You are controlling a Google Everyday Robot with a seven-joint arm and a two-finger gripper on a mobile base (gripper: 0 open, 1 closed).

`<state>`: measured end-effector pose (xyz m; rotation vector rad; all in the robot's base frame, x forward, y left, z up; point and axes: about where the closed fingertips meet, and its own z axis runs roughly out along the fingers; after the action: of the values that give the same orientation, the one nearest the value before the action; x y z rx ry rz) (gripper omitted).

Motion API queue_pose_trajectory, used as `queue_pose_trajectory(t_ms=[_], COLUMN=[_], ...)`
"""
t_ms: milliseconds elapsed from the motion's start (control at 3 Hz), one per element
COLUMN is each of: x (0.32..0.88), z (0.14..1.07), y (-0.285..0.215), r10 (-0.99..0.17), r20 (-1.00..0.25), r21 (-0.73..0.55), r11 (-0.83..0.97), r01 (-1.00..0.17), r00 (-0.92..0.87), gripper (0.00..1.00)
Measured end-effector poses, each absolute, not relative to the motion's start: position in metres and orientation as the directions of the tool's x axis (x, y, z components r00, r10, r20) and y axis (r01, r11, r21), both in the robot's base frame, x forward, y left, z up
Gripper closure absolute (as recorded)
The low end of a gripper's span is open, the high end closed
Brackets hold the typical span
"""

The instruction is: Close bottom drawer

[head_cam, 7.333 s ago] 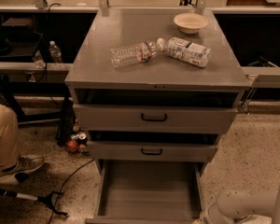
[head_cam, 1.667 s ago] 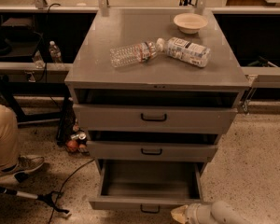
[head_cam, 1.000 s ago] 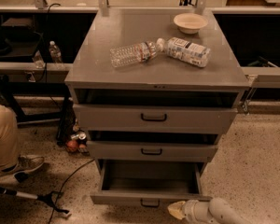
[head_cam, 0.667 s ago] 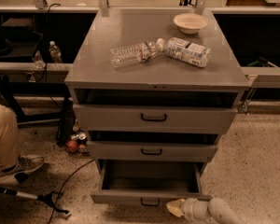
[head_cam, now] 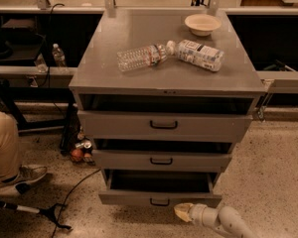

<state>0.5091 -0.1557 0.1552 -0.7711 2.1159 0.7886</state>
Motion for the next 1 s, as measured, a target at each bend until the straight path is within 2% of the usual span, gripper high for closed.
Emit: queue_pose_trajectory(t_ms=[1000], x=[0.534], z=[0.155], y=[-0.160], r10=[-0.274], r20=[-0.817], r21=[0.243], r11=[0.634], r01=[-0.734], r00=[-0.507], gripper=[1.00])
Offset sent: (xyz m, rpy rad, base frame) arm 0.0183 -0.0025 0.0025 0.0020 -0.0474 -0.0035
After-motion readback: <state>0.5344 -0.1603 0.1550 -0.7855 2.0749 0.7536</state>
